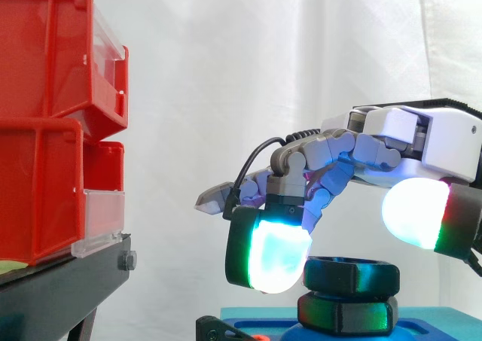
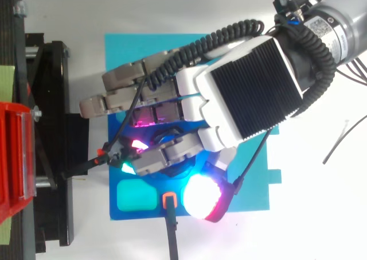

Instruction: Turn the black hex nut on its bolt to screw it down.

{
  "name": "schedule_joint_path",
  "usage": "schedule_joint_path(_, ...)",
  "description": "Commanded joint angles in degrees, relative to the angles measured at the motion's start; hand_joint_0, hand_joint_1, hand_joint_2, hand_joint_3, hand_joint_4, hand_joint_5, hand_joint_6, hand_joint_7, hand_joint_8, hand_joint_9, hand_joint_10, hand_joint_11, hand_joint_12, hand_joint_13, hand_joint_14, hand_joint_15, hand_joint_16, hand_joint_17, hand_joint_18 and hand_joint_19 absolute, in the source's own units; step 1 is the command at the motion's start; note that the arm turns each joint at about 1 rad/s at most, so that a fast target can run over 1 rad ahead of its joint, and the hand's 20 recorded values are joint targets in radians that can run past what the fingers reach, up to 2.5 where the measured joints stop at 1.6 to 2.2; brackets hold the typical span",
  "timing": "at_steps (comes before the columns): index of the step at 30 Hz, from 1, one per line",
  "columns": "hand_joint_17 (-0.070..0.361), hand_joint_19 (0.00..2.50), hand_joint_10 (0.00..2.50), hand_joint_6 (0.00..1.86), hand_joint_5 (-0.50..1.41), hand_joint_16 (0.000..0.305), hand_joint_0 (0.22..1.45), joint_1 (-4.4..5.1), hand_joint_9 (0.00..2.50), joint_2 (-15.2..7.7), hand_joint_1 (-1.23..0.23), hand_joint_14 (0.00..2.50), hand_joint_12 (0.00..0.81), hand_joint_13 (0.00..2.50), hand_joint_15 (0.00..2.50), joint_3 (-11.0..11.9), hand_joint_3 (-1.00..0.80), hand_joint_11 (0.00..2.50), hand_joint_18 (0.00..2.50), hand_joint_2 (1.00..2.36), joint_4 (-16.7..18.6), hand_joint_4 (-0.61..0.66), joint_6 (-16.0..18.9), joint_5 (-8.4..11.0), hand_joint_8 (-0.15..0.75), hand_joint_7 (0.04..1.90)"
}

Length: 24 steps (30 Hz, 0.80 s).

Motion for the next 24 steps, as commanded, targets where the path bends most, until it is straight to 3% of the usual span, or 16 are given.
schedule_joint_path(1,0.118,0.34,0.01,0.69,-0.05,0.053,0.49,-0.52,1.05,0.0,-0.14,0.0,0.365,0.55,0.01,0.0,-0.5,0.28,0.62,1.0,0.2,0.11,0.0,-0.69,0.308,1.14)
schedule_joint_path(12,0.118,0.34,0.01,0.67,-0.05,0.052,0.49,-2.1,1.05,0.0,-0.14,0.0,0.364,0.56,0.01,0.0,-0.5,0.29,0.62,1.0,2.1,0.12,0.2,-3.76,0.309,1.15)
schedule_joint_path(21,0.118,0.34,0.01,0.65,-0.04,0.052,0.49,-3.16,1.05,0.0,-0.14,0.0,0.362,0.56,0.01,0.0,-0.5,0.29,0.62,1.0,2.1,0.14,0.8,-4.73,0.312,1.17)
schedule_joint_path(24,0.118,0.34,0.01,0.54,-0.03,0.052,0.49,-3.25,1.05,0.1,-0.14,0.0,0.361,0.56,0.01,0.0,-0.5,0.28,0.62,1.0,2.4,0.18,1.2,-4.82,0.311,1.34)
